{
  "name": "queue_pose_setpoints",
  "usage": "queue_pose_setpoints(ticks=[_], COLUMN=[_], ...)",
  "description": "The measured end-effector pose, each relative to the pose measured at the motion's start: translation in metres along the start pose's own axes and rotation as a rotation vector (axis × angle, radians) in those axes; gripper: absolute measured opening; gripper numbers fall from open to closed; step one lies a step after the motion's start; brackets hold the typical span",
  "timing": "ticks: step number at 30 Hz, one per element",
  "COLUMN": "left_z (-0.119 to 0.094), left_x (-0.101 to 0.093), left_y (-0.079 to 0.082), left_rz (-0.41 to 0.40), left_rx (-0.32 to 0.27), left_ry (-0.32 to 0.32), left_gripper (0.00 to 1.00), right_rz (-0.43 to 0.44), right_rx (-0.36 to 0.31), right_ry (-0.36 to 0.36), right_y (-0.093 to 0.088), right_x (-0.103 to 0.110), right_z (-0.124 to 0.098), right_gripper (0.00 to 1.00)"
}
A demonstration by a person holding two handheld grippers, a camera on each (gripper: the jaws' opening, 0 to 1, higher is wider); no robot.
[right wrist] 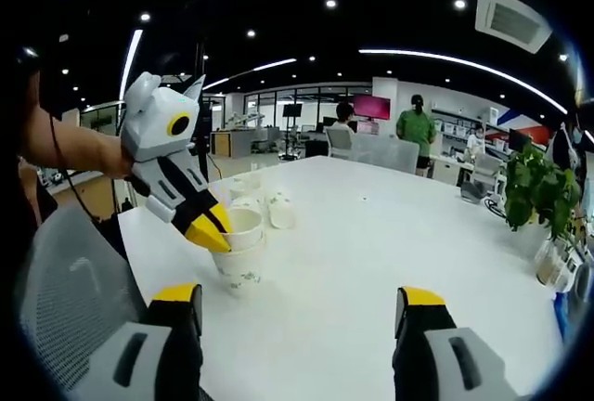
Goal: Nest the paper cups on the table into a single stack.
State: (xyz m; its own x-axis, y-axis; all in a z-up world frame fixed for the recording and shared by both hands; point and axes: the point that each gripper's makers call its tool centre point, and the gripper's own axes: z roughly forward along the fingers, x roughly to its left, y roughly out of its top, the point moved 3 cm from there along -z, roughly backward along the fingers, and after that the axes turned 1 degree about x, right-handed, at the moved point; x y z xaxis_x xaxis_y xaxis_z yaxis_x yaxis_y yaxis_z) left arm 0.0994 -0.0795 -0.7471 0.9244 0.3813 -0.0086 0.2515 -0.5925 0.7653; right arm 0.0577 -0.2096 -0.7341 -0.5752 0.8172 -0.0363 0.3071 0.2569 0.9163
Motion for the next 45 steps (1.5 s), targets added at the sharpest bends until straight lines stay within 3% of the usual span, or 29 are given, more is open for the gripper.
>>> queue_pose_setpoints(ticks=[10, 15, 30, 36, 40, 45], left_z=[0.002, 0.007, 0.011, 0.011, 0.008, 0.001], left_x=[-0.007, -0.008, -0.006, -0.006, -0.007, -0.005], left_y=[-0.001, -0.005, -0.012, -0.012, -0.010, -0.003], left_rz=[-0.006, 0.035, 0.037, 0.030, 0.012, 0.017], left_rx=[0.015, 0.043, 0.058, 0.045, 0.013, -0.026], left_ry=[-0.039, -0.041, -0.042, -0.036, -0.033, -0.020], left_gripper=[0.02, 0.02, 0.03, 0.05, 0.15, 0.20], right_rz=[-0.004, -0.003, 0.004, 0.002, 0.007, -0.007], right_rx=[0.007, 0.008, 0.004, -0.002, -0.008, -0.004], right_ry=[0.002, -0.003, -0.013, -0.012, -0.008, 0.007], right_y=[0.000, 0.000, 0.000, 0.001, 0.002, 0.002], right_x=[0.002, 0.001, -0.002, -0.001, 0.000, 0.004], right_z=[0.000, 0.000, -0.001, -0.001, -0.001, -0.001], right_gripper=[0.86, 0.86, 0.85, 0.85, 0.86, 0.87])
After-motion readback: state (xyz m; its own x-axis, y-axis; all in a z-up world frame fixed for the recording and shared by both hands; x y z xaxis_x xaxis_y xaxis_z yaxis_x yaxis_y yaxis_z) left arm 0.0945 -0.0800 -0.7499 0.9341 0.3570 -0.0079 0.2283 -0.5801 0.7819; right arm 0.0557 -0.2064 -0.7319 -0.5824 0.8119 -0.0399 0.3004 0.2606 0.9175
